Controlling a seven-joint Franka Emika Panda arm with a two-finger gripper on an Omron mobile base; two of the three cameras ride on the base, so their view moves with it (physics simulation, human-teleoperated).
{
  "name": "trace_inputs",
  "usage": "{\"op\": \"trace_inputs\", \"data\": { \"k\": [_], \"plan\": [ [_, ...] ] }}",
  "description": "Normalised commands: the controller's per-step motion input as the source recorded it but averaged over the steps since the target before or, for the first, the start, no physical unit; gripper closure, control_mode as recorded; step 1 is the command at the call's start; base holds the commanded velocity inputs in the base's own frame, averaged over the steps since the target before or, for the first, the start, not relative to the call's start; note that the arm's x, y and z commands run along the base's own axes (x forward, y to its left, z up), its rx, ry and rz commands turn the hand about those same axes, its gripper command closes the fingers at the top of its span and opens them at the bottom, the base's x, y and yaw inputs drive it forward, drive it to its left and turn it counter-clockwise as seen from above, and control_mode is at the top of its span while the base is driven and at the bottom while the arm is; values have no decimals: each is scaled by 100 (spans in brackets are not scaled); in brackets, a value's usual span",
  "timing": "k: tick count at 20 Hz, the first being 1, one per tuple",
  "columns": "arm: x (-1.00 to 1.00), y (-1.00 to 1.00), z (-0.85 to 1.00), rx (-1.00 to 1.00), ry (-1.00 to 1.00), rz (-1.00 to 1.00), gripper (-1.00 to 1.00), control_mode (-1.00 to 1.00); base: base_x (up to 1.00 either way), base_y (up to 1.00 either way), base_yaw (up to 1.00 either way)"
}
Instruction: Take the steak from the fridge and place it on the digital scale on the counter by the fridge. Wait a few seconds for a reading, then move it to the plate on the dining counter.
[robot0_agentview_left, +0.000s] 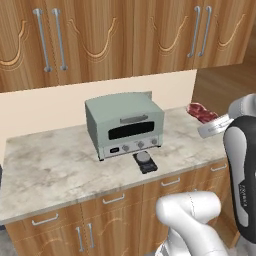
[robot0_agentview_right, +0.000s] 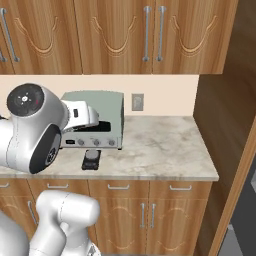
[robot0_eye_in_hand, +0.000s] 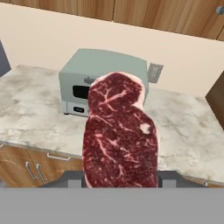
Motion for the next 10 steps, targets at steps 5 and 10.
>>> {"op": "trace_inputs", "data": {
  "k": [5,10],
  "plan": [
    [0,0,0,0,0,0,100,100,0,0,0],
    [0,0,0,0,0,0,100,100,0,0,0]
  ]
}}
